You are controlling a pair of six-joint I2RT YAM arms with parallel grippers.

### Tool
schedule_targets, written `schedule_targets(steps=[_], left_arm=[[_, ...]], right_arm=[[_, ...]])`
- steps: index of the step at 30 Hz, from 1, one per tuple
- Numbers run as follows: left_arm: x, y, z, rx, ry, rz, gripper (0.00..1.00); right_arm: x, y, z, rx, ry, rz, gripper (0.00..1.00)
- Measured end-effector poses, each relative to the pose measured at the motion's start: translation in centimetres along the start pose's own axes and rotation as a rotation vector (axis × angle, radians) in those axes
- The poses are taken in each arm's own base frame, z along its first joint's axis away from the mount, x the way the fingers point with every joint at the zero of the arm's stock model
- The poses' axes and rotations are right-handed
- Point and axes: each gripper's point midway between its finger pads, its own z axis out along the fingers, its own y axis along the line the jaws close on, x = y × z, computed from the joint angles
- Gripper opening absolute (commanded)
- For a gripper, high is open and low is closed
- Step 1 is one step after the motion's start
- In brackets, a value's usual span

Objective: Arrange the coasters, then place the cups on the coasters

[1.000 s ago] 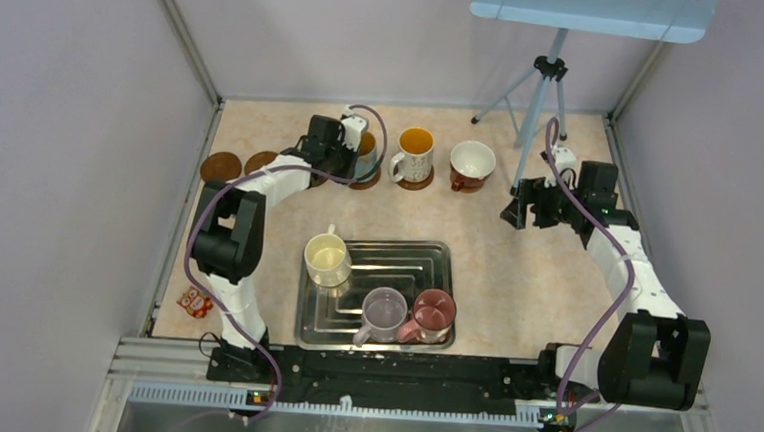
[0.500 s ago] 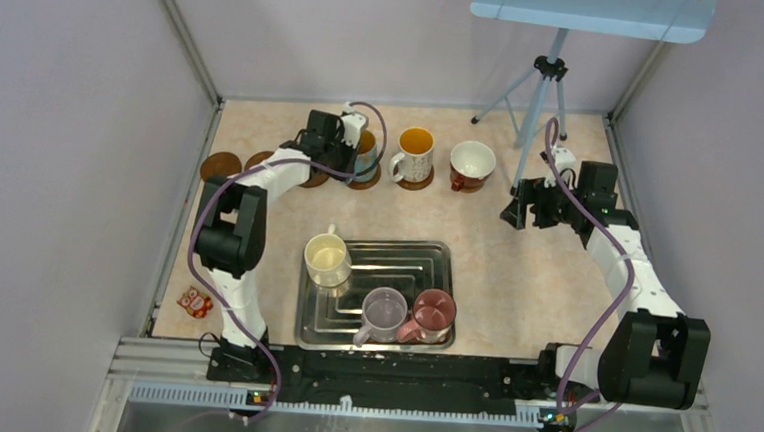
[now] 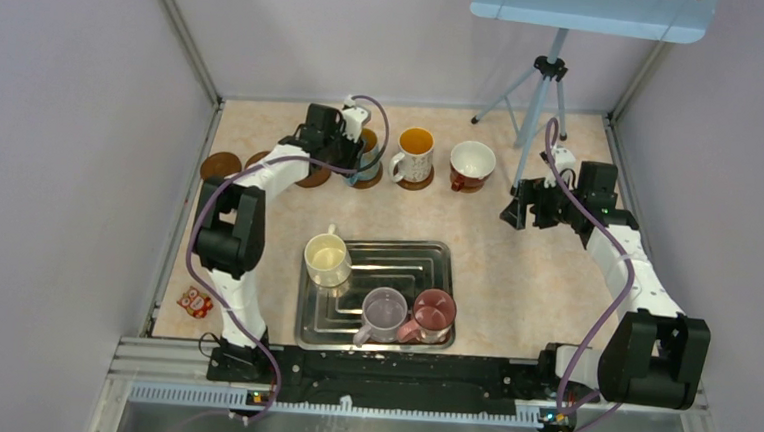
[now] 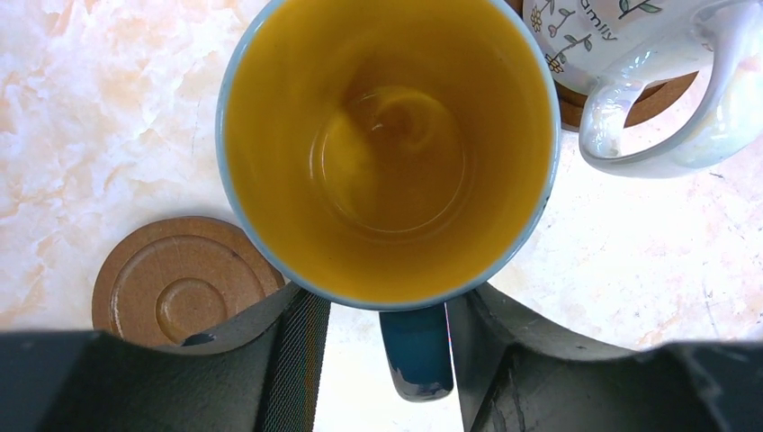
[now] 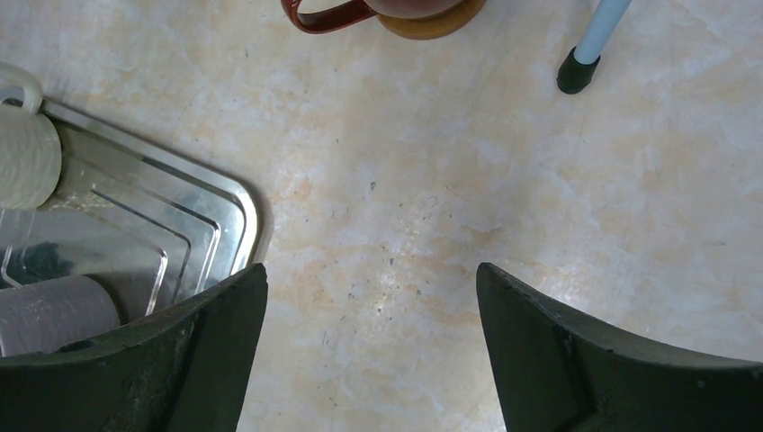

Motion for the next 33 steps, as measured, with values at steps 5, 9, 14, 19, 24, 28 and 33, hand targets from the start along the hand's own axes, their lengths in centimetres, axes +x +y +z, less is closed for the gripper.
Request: schedule_targets(steps=[5, 9, 14, 19, 24, 28, 33], left_arm=[[-0.2, 0.3, -0.4, -0.005, -0.003, 0.007, 0.56], [-0.8, 0.7, -1.3, -0.015, -0.018, 0.020, 0.54], [-1.2, 1.4, -2.0, -0.031, -0.030, 0.023, 0.53], [-1.1, 1.6, -2.0, -0.033, -0.028, 0.029, 0.65], [-0.7, 0.9, -2.5, 0.007, -0.006, 0.048, 0.86], [-2.2, -0.2, -4.7, 0.059, -0.022, 0.078, 0.91], [-6.7, -2.8, -11.8, 0.124, -0.161, 0.143, 0.89]], right_arm=[[0.0, 0.0, 0.0, 0.000, 0.001, 0.001, 0.85], [0.0, 0.0, 0.0, -0.001, 0.001, 0.000, 0.85], [0.0, 0.1, 0.0, -0.004, 0.000, 0.000, 0.85], [0.0, 0.1, 0.0, -0.007, 0.000, 0.000, 0.85], [0.0, 0.1, 0.0, -0.008, 0.000, 0.000, 0.85], [0.0, 0.3, 0.0, -0.014, 0.000, 0.001, 0.85], [0.2, 0.4, 0.0, -0.019, 0.005, 0.004, 0.85]])
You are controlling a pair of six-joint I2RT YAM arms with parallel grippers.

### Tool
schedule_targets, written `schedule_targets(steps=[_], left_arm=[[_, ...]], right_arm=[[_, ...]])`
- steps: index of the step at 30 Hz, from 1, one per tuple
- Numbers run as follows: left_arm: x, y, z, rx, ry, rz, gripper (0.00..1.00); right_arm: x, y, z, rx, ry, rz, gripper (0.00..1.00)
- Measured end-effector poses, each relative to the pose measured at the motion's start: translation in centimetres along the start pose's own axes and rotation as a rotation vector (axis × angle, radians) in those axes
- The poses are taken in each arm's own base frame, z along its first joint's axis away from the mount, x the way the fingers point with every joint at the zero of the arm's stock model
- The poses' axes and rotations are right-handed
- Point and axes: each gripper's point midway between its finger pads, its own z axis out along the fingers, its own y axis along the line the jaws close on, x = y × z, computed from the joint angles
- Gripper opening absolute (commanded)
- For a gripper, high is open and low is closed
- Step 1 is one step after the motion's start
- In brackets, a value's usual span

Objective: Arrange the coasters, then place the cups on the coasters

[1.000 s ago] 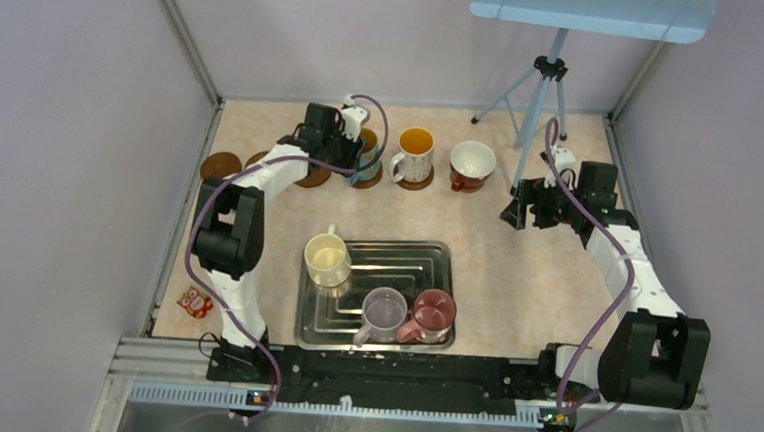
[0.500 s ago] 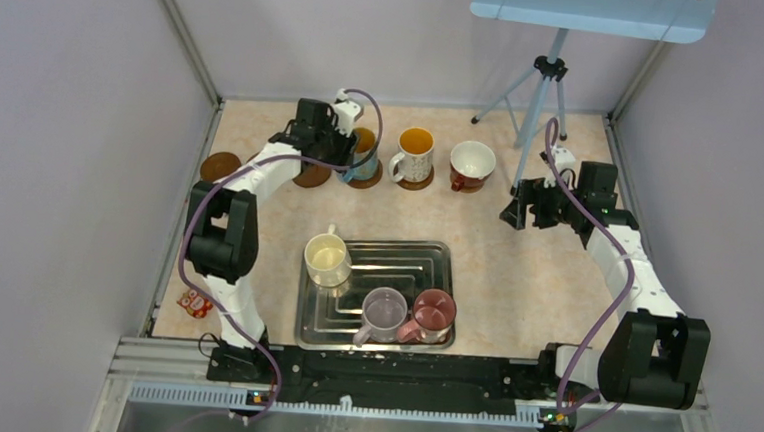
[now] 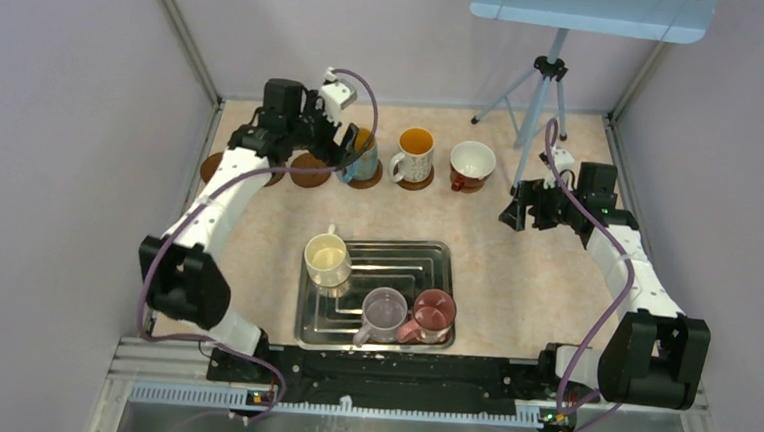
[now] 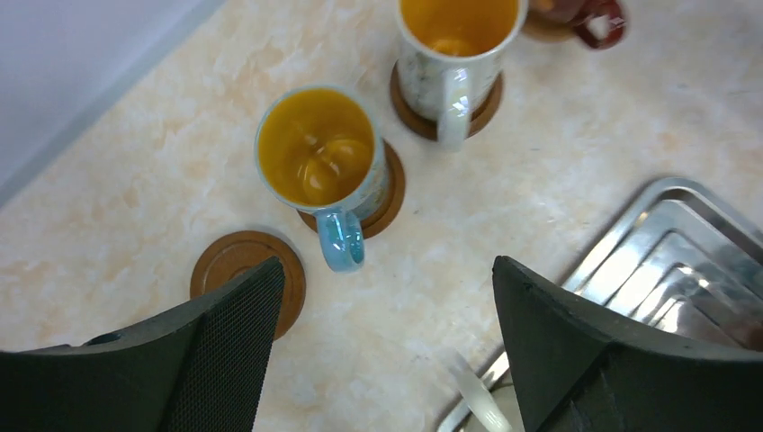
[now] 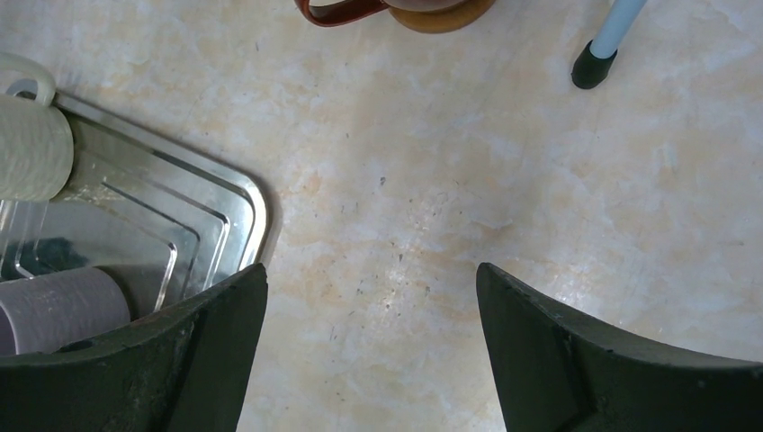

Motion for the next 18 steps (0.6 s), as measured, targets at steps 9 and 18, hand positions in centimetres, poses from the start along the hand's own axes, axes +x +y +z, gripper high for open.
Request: schedule_targets(steps=[9, 18], left_arm=[[-2.3, -14.7, -8.4, 0.274, -0.058, 0.148, 0.83], [9.9, -25.4, -10.6, 0.629, 0.261, 0.140, 0.72]], right_arm=[[0.4, 0.2, -0.1, -0.006, 0.018, 0.014, 0.84], [0.3, 0.1, -0.3, 0.009, 0.013, 0.010, 0.84]])
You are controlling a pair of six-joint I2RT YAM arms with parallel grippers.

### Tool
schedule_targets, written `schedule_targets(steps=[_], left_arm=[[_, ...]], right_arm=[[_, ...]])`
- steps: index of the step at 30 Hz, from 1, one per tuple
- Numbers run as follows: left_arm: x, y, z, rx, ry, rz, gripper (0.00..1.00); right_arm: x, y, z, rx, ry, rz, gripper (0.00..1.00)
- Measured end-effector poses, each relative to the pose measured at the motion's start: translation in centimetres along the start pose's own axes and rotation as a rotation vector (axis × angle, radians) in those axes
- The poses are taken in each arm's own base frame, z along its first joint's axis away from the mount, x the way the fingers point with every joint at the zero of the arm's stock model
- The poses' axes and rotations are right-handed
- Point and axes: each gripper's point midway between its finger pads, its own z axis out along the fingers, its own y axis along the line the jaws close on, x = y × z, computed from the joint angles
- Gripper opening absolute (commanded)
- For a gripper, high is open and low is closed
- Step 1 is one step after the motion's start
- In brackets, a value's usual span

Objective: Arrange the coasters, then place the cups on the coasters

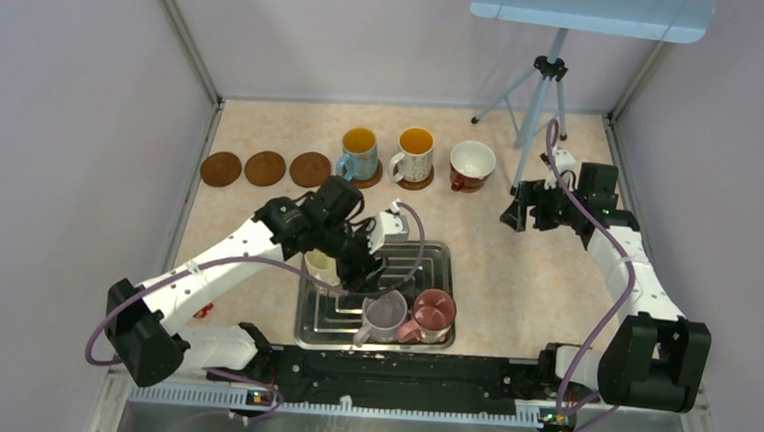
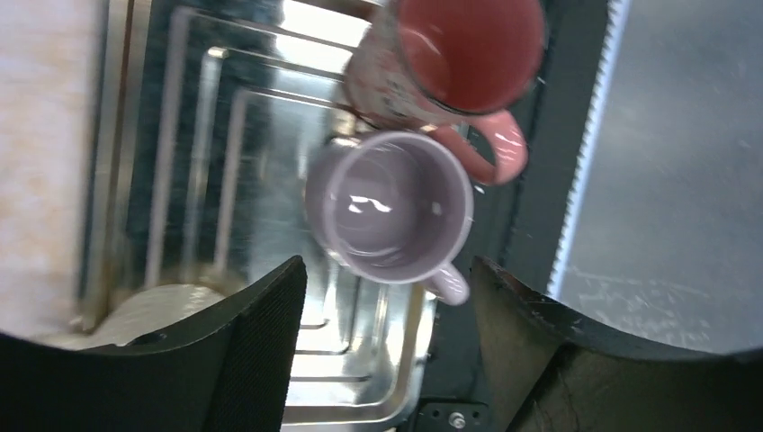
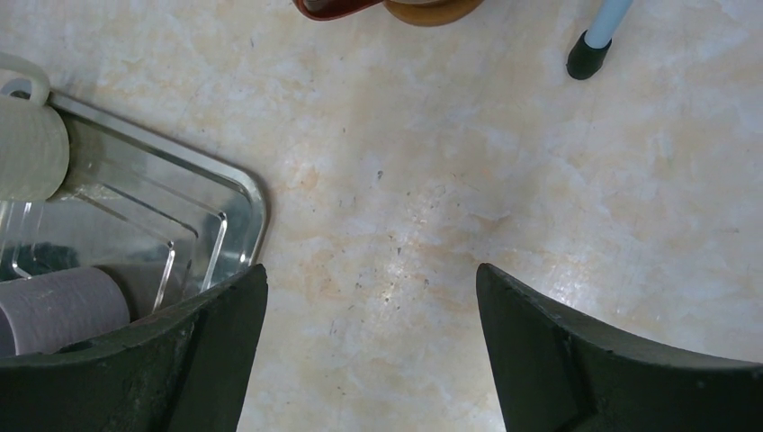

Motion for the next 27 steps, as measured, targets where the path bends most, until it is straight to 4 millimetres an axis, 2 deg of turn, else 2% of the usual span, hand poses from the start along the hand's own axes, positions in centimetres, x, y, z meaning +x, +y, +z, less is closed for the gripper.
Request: schedule_targets(steps=[4, 9, 16, 27], left_arm=[[2.0, -3.7, 1.4, 0.135, 0.071, 0.022, 0.70], [2.2, -6.9, 2.4, 0.246, 0.101, 0.067, 0.69], [2.8, -7.9, 5.9, 0.238, 0.219, 0.109, 0.68], [1.5, -8.7, 7.7, 0.149, 0.208, 0.234, 0.64]], right_arm=[[-0.1, -0.2, -0.2, 0.020, -0.004, -0.005, 0.84], [-0.3, -0.5, -0.5, 0.043, -0.013, -0.011, 0.84], [-0.2, -1.0, -0.6, 0.076, -0.009, -0.013, 0.84], [0.4, -1.5, -0.8, 0.107, -0.002, -0.026, 0.84]])
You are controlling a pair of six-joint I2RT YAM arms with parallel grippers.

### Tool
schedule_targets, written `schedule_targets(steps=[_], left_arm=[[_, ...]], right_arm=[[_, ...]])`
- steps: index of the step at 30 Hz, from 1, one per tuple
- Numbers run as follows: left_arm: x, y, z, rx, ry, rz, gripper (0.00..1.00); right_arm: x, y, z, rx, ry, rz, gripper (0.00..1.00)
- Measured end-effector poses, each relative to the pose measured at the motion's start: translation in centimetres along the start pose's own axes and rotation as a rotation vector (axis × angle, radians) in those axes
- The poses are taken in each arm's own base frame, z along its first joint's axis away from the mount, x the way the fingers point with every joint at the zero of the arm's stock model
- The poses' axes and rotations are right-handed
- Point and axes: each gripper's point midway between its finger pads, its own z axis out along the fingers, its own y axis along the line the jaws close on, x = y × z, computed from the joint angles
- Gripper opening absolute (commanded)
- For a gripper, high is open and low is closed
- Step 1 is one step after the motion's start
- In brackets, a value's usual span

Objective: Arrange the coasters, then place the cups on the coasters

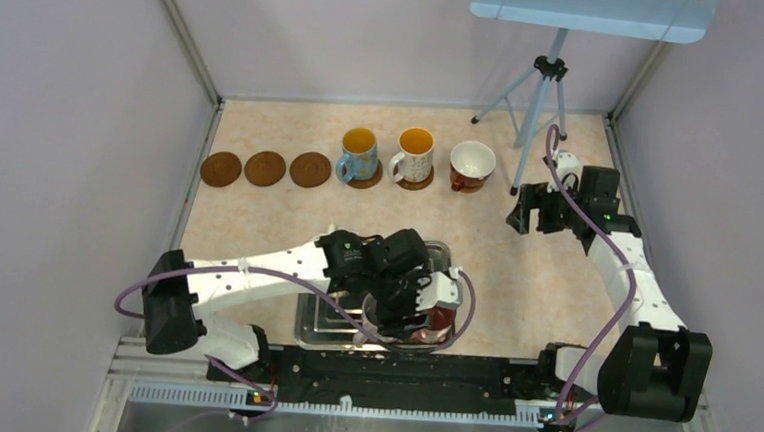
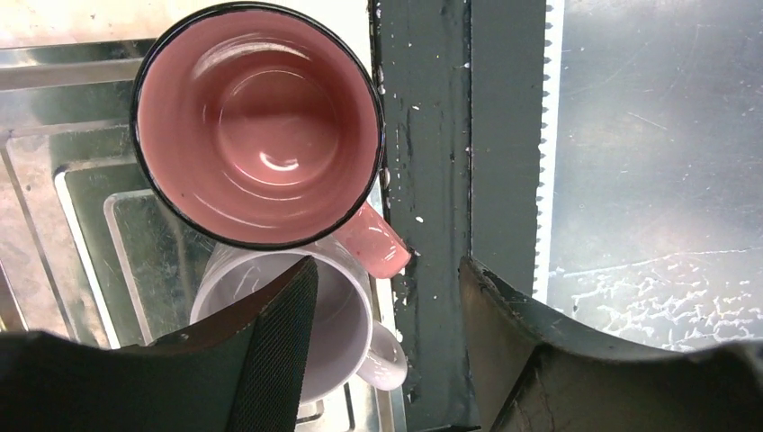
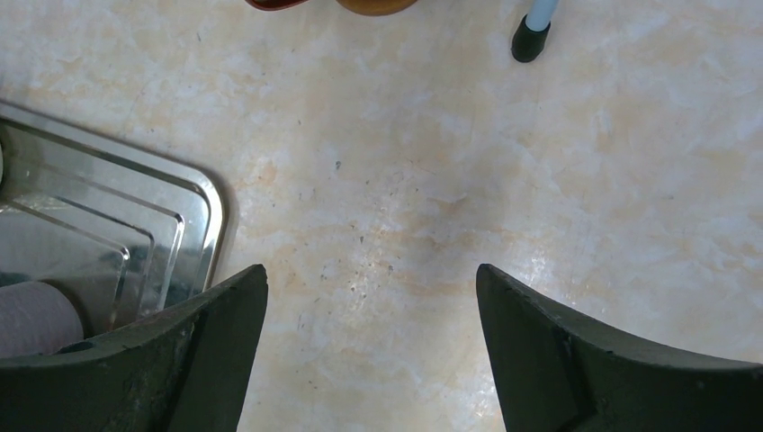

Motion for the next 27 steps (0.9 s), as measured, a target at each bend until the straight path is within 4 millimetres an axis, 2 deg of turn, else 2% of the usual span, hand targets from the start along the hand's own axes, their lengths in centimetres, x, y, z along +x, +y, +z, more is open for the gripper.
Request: schedule_targets(steps=[12, 17, 20, 27], left_arm=[[0.4, 0.6, 1.1, -0.041, 0.039, 0.009, 0.62], [1.5, 1.2, 2.3, -0.054, 0.096, -0.031, 0.62], [2.1, 1.6, 2.8, -0.073, 0.128, -0.064, 0.59], [2.2, 2.3, 2.7, -0.124, 0.133, -0.104, 0.49]], right_arm=[[0.0, -0.2, 0.0, 0.013, 0.000, -0.002, 0.84], [0.2, -0.3, 0.0, 0.015, 0.001, -0.002, 0.84], [0.5, -0.2, 0.0, 0.016, 0.004, -0.001, 0.84], [0.5, -0.2, -0.1, 0.017, 0.003, -0.001, 0.84]])
